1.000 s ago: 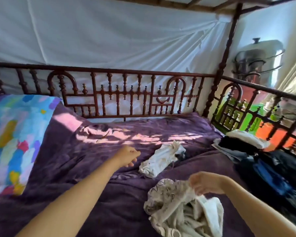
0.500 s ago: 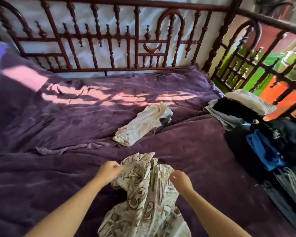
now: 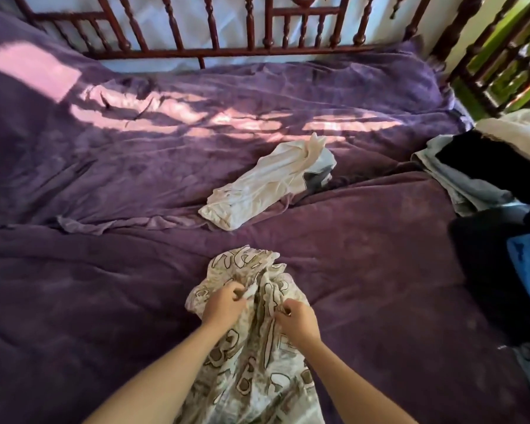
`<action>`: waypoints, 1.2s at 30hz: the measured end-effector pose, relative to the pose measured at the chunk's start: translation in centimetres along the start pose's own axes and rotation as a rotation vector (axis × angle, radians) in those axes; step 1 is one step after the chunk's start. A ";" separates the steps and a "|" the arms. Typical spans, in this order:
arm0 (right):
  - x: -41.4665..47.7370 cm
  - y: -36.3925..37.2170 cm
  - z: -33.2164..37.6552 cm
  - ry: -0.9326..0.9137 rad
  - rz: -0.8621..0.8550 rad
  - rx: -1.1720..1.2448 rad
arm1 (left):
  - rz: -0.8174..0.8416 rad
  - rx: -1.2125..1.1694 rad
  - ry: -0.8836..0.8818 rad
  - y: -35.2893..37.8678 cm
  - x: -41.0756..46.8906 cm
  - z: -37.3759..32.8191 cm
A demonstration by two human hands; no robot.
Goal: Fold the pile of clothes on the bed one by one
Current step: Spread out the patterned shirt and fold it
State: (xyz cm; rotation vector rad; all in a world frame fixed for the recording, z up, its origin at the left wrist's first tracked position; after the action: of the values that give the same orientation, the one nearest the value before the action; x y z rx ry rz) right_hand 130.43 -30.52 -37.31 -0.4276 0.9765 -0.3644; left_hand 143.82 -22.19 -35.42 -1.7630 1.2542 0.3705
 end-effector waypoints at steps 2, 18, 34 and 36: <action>-0.3 -1.1 -0.1 -0.067 -0.044 0.027 | -0.145 -0.107 0.032 -1.4 -0.5 0.0; -5.0 4.5 -5.3 0.276 0.171 -0.357 | -0.324 -0.175 -0.612 -3.6 -9.6 21.1; 2.0 0.5 0.7 -0.080 0.308 -0.531 | 0.050 0.360 -0.043 -3.6 4.3 7.9; 1.1 2.5 1.5 -0.182 0.436 -0.618 | 0.122 0.349 -0.056 -2.7 6.3 7.9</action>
State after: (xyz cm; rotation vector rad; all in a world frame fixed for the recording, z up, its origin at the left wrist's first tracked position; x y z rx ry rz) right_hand 132.56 -28.65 -38.63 -0.7712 0.9616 0.3801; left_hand 150.88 -19.38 -42.53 -1.3767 1.3020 0.2497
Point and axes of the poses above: each hand's wrist, its own x-axis towards the middle knuckle, its own y-axis out of the palm, z = x × y, the point moved 1 cm from there along x, towards the middle knuckle, and after that the axes turned 13 degrees about z, right-handed, at the moved point
